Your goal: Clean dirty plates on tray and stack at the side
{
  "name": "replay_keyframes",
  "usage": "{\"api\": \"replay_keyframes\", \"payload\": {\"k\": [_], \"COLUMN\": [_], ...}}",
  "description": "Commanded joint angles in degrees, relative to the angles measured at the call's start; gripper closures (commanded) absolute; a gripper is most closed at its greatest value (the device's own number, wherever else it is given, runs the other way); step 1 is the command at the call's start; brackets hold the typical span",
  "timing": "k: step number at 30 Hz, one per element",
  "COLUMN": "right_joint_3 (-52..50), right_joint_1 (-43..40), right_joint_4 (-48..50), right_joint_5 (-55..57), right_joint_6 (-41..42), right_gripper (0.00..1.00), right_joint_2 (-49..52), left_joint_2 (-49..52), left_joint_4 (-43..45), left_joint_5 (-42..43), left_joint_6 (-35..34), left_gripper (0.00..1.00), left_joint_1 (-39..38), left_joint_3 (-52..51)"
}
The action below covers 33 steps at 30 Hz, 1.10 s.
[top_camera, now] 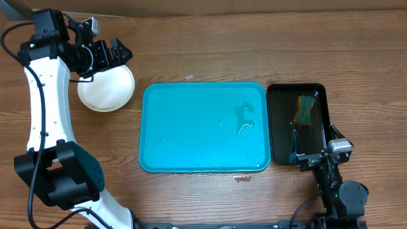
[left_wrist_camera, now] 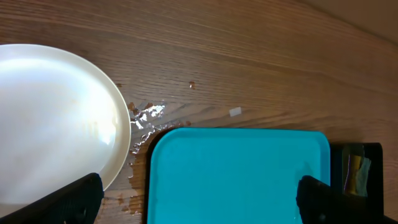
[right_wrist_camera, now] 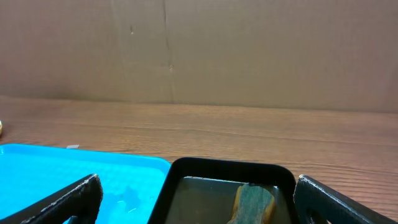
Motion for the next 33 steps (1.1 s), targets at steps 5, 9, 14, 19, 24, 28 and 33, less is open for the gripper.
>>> {"api": "replay_keyframes", "payload": {"k": [5, 9, 14, 19, 24, 28, 33], "right_joint_3": [-0.61, -0.61, -0.61, -0.61, -0.61, -0.61, -0.61], "right_joint_1": [-0.20, -0.20, -0.20, -0.20, -0.20, -0.20, -0.20], "right_joint_4": [0.37, 0.37, 0.37, 0.37, 0.37, 0.37, 0.37], "right_joint_5": [-0.33, -0.33, -0.33, -0.33, -0.33, -0.33, -0.33], "right_joint_6": [-0.24, -0.24, -0.24, -0.24, -0.24, -0.24, -0.24], "right_gripper": [0.00, 0.00, 0.00, 0.00, 0.00, 0.00, 0.00], "right_joint_2": [-0.57, -0.57, -0.57, -0.57, -0.57, -0.57, -0.57], "left_joint_2": [-4.00, -10.99, -24.00, -37.46, -48.41, -56.57, -68.30], "left_joint_4": [0.02, 0.02, 0.02, -0.24, -3.04, -2.95, 1.62], "left_joint_5": [-6.60, -12.26, -16.02, -16.35, -16.44, -17.68, -19.47], "left_joint_6": [1.05, 1.05, 1.05, 1.31, 1.27, 1.29, 0.92], "left_gripper": [0.00, 0.00, 0.00, 0.00, 0.00, 0.00, 0.00], "left_joint_1": [-1.68, -3.76, -8.79, -16.65, -19.23, -19.23, -19.23], "left_joint_3": [0.68, 0.68, 0.68, 0.55, -2.16, -8.48, -24.81]}}
